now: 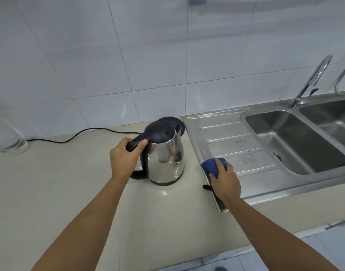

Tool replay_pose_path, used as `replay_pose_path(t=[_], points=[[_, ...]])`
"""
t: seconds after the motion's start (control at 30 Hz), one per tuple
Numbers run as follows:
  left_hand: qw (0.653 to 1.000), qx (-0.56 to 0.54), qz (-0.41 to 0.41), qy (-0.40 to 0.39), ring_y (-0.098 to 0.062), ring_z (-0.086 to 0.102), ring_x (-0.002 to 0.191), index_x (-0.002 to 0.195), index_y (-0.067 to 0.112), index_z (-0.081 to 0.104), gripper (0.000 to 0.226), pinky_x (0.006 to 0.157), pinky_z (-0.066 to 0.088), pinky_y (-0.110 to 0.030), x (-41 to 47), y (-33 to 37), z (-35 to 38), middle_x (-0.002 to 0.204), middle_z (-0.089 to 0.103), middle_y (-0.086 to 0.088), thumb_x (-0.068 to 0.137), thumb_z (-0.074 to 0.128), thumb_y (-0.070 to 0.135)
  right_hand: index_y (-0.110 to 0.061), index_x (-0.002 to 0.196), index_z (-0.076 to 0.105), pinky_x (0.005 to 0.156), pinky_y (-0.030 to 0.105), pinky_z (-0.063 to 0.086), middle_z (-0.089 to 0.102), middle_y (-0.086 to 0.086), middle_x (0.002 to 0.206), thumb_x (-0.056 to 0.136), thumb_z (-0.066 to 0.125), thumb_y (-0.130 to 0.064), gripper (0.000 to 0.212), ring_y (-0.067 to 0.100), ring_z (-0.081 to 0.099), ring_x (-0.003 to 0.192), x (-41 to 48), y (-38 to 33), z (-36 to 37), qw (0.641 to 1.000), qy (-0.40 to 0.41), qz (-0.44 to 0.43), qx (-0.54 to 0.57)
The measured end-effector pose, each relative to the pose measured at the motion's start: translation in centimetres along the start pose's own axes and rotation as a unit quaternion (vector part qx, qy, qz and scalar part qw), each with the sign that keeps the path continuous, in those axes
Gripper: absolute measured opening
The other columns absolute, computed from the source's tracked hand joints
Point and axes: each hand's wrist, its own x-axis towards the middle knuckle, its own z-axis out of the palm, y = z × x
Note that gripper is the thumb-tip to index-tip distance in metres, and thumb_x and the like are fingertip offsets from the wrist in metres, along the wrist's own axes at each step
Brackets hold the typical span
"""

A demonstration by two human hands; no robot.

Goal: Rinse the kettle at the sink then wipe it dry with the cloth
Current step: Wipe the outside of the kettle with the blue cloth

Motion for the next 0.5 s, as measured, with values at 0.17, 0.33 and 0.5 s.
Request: replay_pose_path(t=[0.17, 0.33, 0.5], points=[[1.000, 0.002, -0.007, 0.016, -0.006, 0.045, 0.051, 0.064, 0.019, 0.054, 0.052, 0.052, 0.039, -0.022, -0.3, 0.0, 0.3, 0.050, 0.047, 0.010, 0.068, 0.068, 0.069, -0.033, 0.156, 0.029, 0.099, 0.031, 0.042, 0.029, 0.001, 0.157, 0.098, 0.059, -0.033, 0.065, 0.022, 0.045, 0.132, -2.7, -6.6, 0.5, 0.951, 0.075, -0.052, 0.295], [1.000, 0.007, -0.002, 0.014, -0.004, 0.046, 0.051, 0.063, 0.019, 0.051, 0.054, 0.049, 0.036, -0.013, -0.7, 0.3, 0.2, 0.051, 0.047, 0.011, 0.070, 0.065, 0.071, -0.039, 0.153, 0.028, 0.111, 0.031, 0.034, 0.011, -0.004, 0.163, 0.098, 0.055, -0.040, 0.062, 0.018, 0.026, 0.148, -4.1, -14.2, 1.1, 0.895, 0.114, -0.120, 0.414], [1.000, 0.020, -0.002, 0.014, -0.005, 0.039, 0.048, 0.059, 0.017, 0.042, 0.058, 0.047, 0.034, -0.014, -0.7, 0.6, 0.2, 0.050, 0.038, 0.009, 0.071, 0.066, 0.068, -0.033, 0.153, 0.035, 0.110, 0.036, 0.040, 0.024, 0.001, 0.159, 0.102, 0.051, -0.039, 0.054, 0.023, 0.039, 0.141, -0.8, -12.8, 1.8, 0.887, 0.068, 0.000, 0.457]])
